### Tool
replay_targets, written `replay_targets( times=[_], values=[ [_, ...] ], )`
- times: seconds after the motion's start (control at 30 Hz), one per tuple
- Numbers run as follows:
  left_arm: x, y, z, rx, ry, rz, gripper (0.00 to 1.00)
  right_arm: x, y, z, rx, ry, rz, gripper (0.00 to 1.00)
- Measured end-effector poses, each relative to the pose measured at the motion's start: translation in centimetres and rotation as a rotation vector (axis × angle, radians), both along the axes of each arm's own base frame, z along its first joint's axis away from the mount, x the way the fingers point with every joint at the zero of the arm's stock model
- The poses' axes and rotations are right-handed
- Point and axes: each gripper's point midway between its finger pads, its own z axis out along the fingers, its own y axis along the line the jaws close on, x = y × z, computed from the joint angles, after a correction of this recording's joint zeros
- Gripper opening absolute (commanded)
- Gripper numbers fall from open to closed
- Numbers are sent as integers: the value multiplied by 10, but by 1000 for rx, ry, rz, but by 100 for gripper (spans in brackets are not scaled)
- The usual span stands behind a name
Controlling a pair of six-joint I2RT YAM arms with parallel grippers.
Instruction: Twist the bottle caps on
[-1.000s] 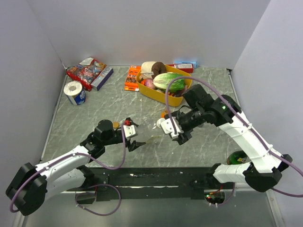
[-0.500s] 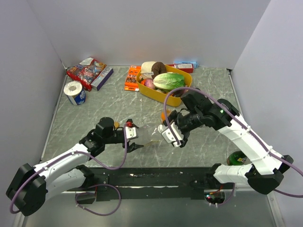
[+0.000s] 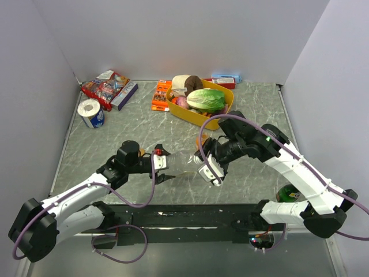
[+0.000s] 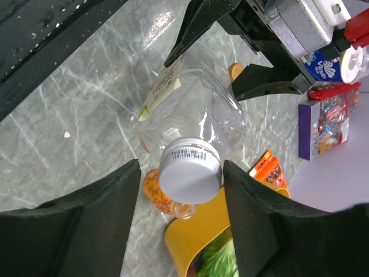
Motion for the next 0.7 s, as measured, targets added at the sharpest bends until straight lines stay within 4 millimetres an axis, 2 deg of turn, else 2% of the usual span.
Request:
replay_targets(
  times=[0.1,0.27,0.3,0.33,0.4,0.5,0.6,0.7],
  values=[
    [0,0,-1,4,-8,-6,1,0,0,0,0,-11,11,50],
    [1,0,-2,9,-18,-11,1,0,1,0,-10,-14,27,43],
    [1,1,-2,9,-18,-9,1,1,2,0,-12,-13,28,28],
    [1,1,-2,9,-19,-9,1,1,2,0,-14,-12,30,17],
    [2,1,-1,7,-20,-5,1,2,3,1,-19,-9,29,0],
    [5,0,2,-9,-19,8,1,6,6,7,-42,28,9,0],
    [16,-2,7,-48,-20,69,1,19,20,22,-48,115,-74,0],
    [26,0,1,-69,14,155,1,33,31,22,-61,235,-198,0]
  ],
)
